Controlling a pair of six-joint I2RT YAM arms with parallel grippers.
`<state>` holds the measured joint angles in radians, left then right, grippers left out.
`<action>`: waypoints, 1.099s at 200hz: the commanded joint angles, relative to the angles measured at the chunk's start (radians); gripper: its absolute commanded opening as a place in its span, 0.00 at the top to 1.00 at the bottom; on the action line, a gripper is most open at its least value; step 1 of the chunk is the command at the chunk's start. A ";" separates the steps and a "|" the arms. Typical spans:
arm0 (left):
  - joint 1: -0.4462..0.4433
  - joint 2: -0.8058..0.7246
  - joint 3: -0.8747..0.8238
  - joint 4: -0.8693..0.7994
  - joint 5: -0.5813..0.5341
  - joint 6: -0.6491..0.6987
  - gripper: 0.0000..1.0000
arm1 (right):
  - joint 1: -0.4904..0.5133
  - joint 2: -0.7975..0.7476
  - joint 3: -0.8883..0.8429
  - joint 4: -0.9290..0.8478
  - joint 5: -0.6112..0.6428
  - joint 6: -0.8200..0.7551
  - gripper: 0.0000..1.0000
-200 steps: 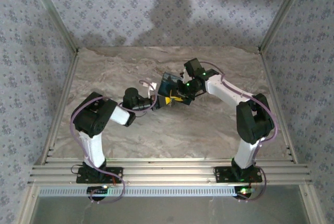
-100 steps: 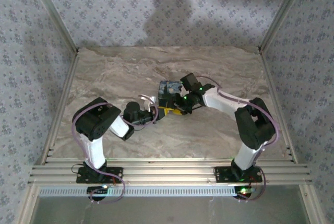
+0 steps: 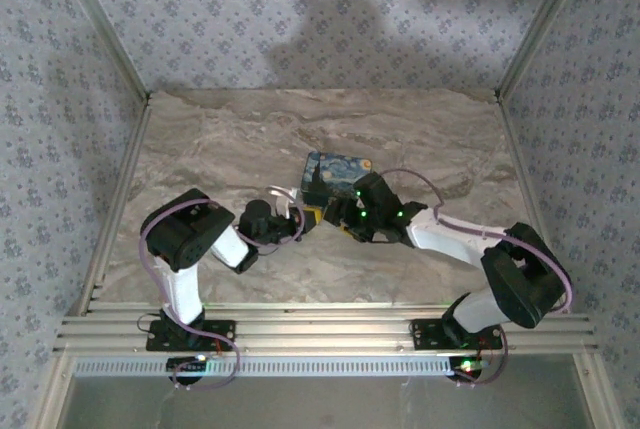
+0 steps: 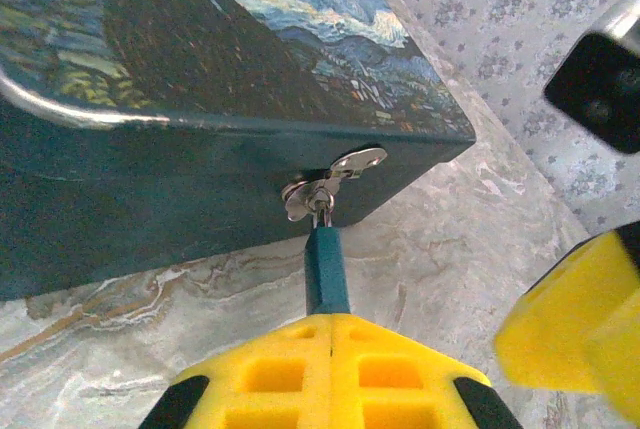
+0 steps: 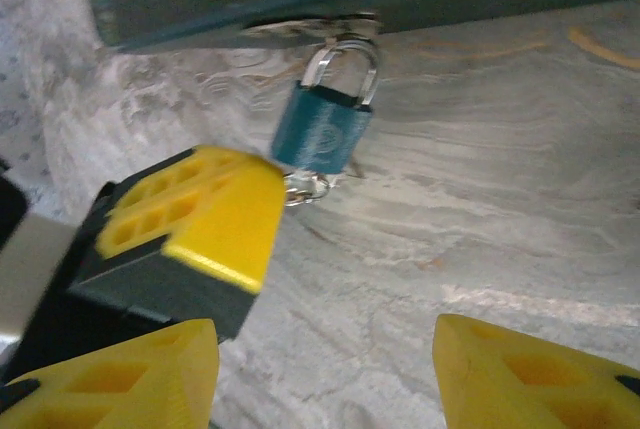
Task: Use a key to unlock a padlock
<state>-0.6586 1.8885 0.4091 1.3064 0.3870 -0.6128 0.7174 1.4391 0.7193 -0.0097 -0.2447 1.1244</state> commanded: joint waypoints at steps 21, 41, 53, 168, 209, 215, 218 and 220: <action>-0.010 -0.009 -0.003 0.001 -0.004 -0.022 1.00 | 0.056 0.004 -0.058 0.234 0.239 0.120 0.41; -0.009 -0.009 -0.001 0.004 0.003 -0.049 1.00 | 0.075 0.011 -0.103 0.348 0.318 0.161 0.41; -0.010 -0.012 0.000 0.002 0.004 -0.058 1.00 | 0.078 0.026 -0.104 0.379 0.335 0.170 0.41; -0.010 -0.033 0.012 -0.033 0.015 -0.065 1.00 | 0.050 0.228 -0.025 0.422 0.213 0.264 0.44; -0.010 -0.057 0.009 -0.063 0.024 -0.062 1.00 | 0.041 0.287 0.022 0.430 0.153 0.265 0.45; -0.009 -0.060 0.010 -0.066 0.025 -0.062 1.00 | 0.038 0.293 0.027 0.427 0.146 0.265 0.45; -0.010 -0.061 0.010 -0.067 0.026 -0.062 1.00 | 0.038 0.296 0.030 0.425 0.142 0.264 0.45; -0.010 -0.062 0.010 -0.069 0.027 -0.061 1.00 | 0.038 0.298 0.033 0.423 0.139 0.265 0.45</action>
<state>-0.6632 1.8656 0.4103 1.2400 0.3809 -0.6746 0.7570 1.7039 0.7189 0.4145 -0.0429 1.3731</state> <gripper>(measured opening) 0.057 0.553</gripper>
